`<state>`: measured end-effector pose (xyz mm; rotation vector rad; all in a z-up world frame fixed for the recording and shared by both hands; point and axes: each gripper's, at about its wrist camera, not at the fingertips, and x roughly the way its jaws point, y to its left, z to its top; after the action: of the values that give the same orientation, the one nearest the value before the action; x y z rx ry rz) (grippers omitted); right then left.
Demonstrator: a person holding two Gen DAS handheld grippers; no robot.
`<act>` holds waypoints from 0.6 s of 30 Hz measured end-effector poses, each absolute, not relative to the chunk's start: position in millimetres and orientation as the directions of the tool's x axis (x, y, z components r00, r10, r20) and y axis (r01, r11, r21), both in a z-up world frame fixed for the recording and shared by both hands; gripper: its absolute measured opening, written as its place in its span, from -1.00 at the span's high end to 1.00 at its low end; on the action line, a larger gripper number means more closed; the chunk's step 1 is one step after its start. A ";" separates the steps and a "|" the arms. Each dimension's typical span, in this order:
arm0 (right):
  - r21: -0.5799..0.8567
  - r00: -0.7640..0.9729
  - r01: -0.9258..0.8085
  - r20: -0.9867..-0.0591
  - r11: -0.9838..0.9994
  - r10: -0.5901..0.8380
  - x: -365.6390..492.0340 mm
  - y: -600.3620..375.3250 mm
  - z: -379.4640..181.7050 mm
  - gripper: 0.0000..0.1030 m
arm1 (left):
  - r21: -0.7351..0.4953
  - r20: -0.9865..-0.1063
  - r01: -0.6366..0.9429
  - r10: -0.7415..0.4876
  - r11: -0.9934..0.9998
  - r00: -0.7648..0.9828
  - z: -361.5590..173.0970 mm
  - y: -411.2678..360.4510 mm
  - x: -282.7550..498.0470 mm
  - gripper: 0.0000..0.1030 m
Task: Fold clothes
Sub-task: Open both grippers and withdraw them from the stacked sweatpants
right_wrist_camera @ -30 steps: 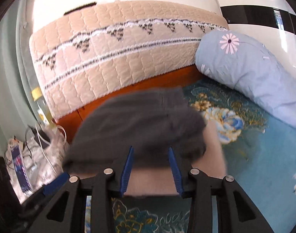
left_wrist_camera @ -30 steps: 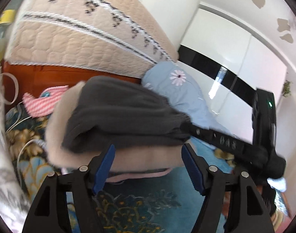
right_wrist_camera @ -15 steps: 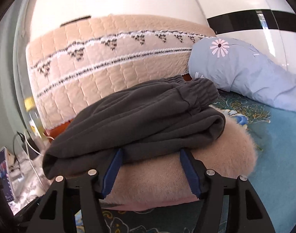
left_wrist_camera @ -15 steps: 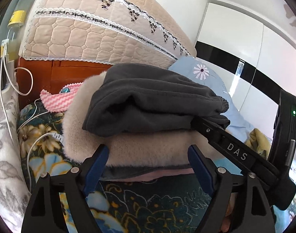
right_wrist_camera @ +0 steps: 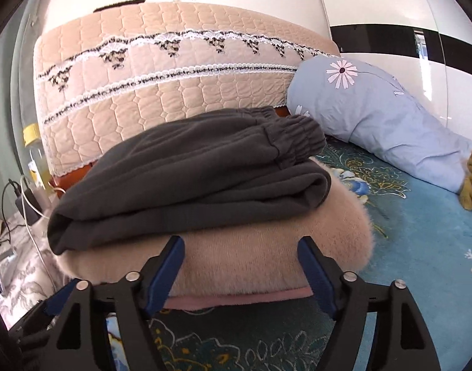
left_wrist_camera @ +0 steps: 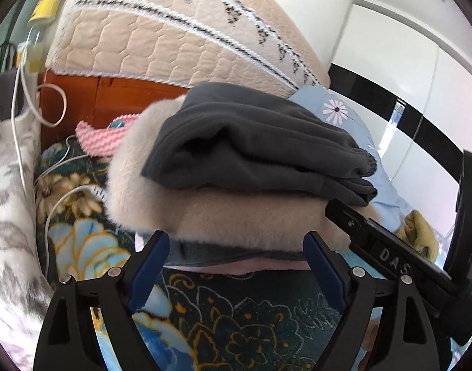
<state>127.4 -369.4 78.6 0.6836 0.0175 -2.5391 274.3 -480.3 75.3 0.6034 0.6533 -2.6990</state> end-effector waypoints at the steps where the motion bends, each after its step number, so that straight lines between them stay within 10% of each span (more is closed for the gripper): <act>1: 0.104 -0.747 0.473 -0.479 -0.875 -0.461 128.0 -370.8 77.2 -0.55 | -0.369 -0.464 0.386 -0.191 -0.846 -0.865 74.5 -482.2 274.6 -0.73; 18: 0.039 -0.733 0.462 -0.545 -0.886 -0.407 128.4 -376.3 71.4 -0.73 | -0.353 -0.490 0.478 -0.276 -0.804 -0.827 68.4 -491.0 275.3 -0.75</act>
<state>128.4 -376.3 71.4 0.7705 0.1358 -2.5524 275.3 -491.0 68.4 0.5930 0.6629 -2.5832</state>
